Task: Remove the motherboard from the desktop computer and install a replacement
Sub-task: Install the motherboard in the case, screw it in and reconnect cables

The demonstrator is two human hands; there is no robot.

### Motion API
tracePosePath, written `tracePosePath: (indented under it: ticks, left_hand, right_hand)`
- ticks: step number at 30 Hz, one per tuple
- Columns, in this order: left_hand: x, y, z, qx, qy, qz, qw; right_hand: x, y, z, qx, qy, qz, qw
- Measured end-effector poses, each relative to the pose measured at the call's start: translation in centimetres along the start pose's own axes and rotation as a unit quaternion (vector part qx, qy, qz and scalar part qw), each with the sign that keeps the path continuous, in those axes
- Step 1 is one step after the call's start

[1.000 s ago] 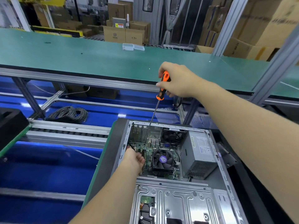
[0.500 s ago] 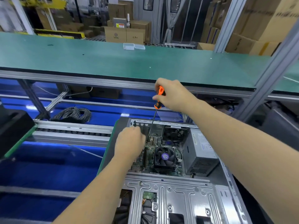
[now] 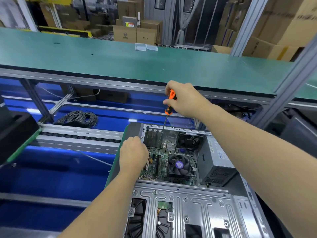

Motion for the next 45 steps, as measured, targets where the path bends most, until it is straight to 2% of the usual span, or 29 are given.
tracePosePath:
  ticks: [45]
  left_hand:
    - [0.23,-0.01,0.5,-0.001,0.005,-0.008,1.0]
  right_hand:
    - [-0.03,0.61,-0.03,-0.013,-0.001,0.006,1.0]
Point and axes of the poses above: each hand's wrist, its own x-axis towards the middle knuckle, its own z-axis out of the palm, y = z × x, the point moved 1 cm from there along x, towards the middle knuckle, and after that the axes turned 4 degrees about z, right-handed, at the moved point
